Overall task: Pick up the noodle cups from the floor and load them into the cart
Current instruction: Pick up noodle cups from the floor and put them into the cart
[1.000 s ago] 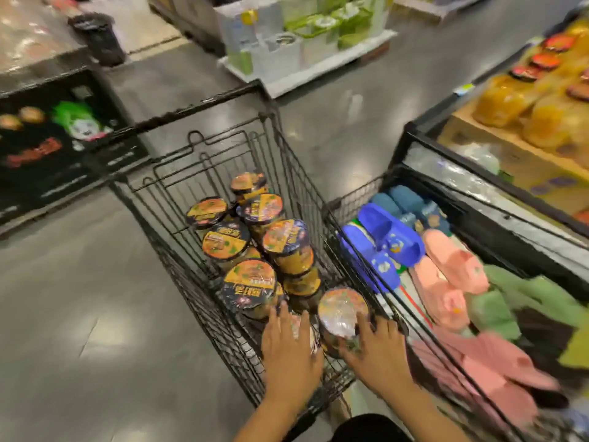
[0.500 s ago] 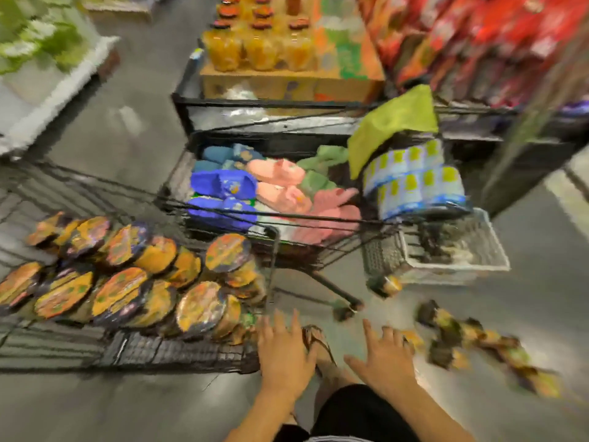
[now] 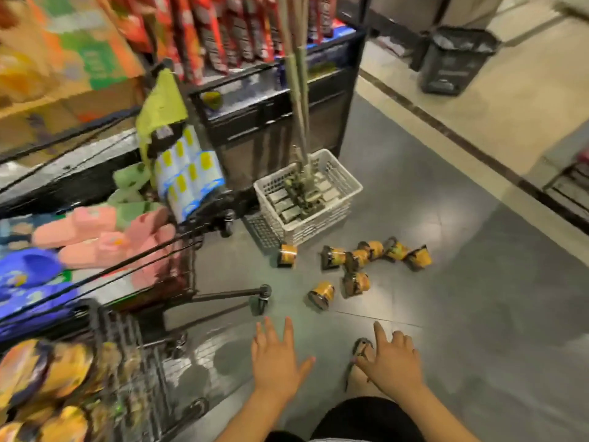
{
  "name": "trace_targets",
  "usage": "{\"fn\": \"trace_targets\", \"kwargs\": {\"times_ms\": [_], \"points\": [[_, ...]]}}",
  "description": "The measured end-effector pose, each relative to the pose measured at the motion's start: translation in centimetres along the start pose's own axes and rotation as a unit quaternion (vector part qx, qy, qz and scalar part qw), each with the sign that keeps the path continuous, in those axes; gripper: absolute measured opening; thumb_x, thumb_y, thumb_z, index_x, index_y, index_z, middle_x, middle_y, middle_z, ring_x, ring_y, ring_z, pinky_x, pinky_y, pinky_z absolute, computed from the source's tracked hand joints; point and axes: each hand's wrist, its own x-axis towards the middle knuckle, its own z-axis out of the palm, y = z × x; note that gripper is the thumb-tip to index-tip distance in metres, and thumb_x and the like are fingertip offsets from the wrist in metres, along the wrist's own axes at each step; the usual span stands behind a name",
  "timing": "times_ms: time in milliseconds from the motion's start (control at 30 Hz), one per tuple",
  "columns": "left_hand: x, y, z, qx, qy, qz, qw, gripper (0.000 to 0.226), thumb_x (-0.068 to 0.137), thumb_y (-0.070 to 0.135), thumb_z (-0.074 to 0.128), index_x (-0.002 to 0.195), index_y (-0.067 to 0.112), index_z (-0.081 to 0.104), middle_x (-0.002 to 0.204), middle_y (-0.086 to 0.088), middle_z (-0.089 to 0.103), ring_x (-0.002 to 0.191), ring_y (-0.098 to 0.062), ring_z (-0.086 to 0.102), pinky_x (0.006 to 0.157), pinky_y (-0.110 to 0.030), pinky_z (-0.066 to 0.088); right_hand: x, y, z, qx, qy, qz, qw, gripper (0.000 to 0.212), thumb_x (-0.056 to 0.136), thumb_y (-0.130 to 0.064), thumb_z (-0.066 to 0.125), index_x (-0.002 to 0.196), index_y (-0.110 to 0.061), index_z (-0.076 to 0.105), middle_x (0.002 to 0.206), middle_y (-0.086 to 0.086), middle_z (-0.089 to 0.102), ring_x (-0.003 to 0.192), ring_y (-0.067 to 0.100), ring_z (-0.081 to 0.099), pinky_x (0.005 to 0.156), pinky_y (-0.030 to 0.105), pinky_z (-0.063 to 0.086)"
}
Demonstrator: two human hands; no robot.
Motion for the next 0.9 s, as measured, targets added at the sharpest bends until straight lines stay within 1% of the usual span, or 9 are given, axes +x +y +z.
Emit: {"fn": "trace_targets", "kwargs": {"times_ms": [67,233,400,533,700,833,900], "points": [[2.1,4.3,0.0,0.02,-0.012,0.016,1.0,0.095,0.087,0.073,0.038,0.155,0.025,-0.008,0.16,-0.021,-0.009,0.147,-0.039,-0.005,0.118,-0.045,0.006,2.2,3.5,-1.2,0.019,-0.012,0.015,1.0,0.095,0.081,-0.077,0.04,0.154,-0.026,0.007,0.144,0.014,0.033,0.134,0.032,0.029,0.104,0.039,0.034],[7.2,13.8,0.9,0.051,-0.063,0.035,0.996,0.099,0.084,0.076,0.041,0.155,0.025,-0.005,0.16,-0.021,0.001,0.147,-0.039,0.002,0.119,-0.046,0.014,7.4,11.9,-4.7,0.028,-0.017,0.03,0.999,0.091,0.084,-0.074,0.039,0.154,-0.024,0.01,0.145,0.016,0.033,0.134,0.034,0.031,0.105,0.039,0.033],[11.6,19.2,-0.1,0.056,-0.08,0.035,0.995,0.098,0.085,0.075,0.04,0.155,0.024,-0.006,0.16,-0.02,-0.007,0.147,-0.038,0.0,0.118,-0.045,0.014,12.3,17.3,-7.3,0.022,-0.033,0.045,0.998,0.095,0.083,-0.075,0.04,0.155,-0.024,0.005,0.146,0.016,0.034,0.133,0.033,0.032,0.105,0.039,0.033],[14.4,20.2,-0.6,0.05,-0.075,0.02,0.996,0.099,0.084,0.076,0.042,0.155,0.025,-0.005,0.16,-0.02,-0.006,0.148,-0.037,0.002,0.118,-0.044,0.013,15.8,18.2,-8.3,0.032,-0.034,0.047,0.998,0.093,0.083,-0.073,0.043,0.154,-0.023,0.008,0.144,0.016,0.034,0.133,0.033,0.032,0.105,0.039,0.033],[18.6,18.9,0.1,0.067,-0.078,0.017,0.995,0.101,0.082,0.077,0.044,0.155,0.028,-0.006,0.161,-0.016,-0.006,0.148,-0.034,0.005,0.118,-0.042,0.016,20.5,17.2,-7.7,0.068,-0.032,0.064,0.995,0.092,0.083,-0.071,0.045,0.153,-0.024,0.01,0.144,0.016,0.034,0.134,0.033,0.03,0.105,0.04,0.033],[23.8,16.7,3.4,0.09,-0.087,0.012,0.992,0.101,0.079,0.08,0.042,0.155,0.03,-0.003,0.162,-0.013,-0.003,0.148,-0.032,0.007,0.118,-0.04,0.017,25.9,15.4,-4.0,0.096,-0.037,0.069,0.992,0.091,0.084,-0.07,0.046,0.153,-0.024,0.01,0.146,0.017,0.032,0.137,0.033,0.027,0.107,0.04,0.031],[27.5,15.5,6.0,0.116,-0.099,0.024,0.988,0.103,0.079,0.082,0.039,0.154,0.029,-0.006,0.161,-0.015,-0.007,0.148,-0.033,0.005,0.118,-0.041,0.017,29.4,14.4,-1.1,0.095,-0.031,0.065,0.993,0.09,0.084,-0.069,0.046,0.153,-0.024,0.01,0.146,0.017,0.033,0.137,0.033,0.028,0.106,0.04,0.031]]}}
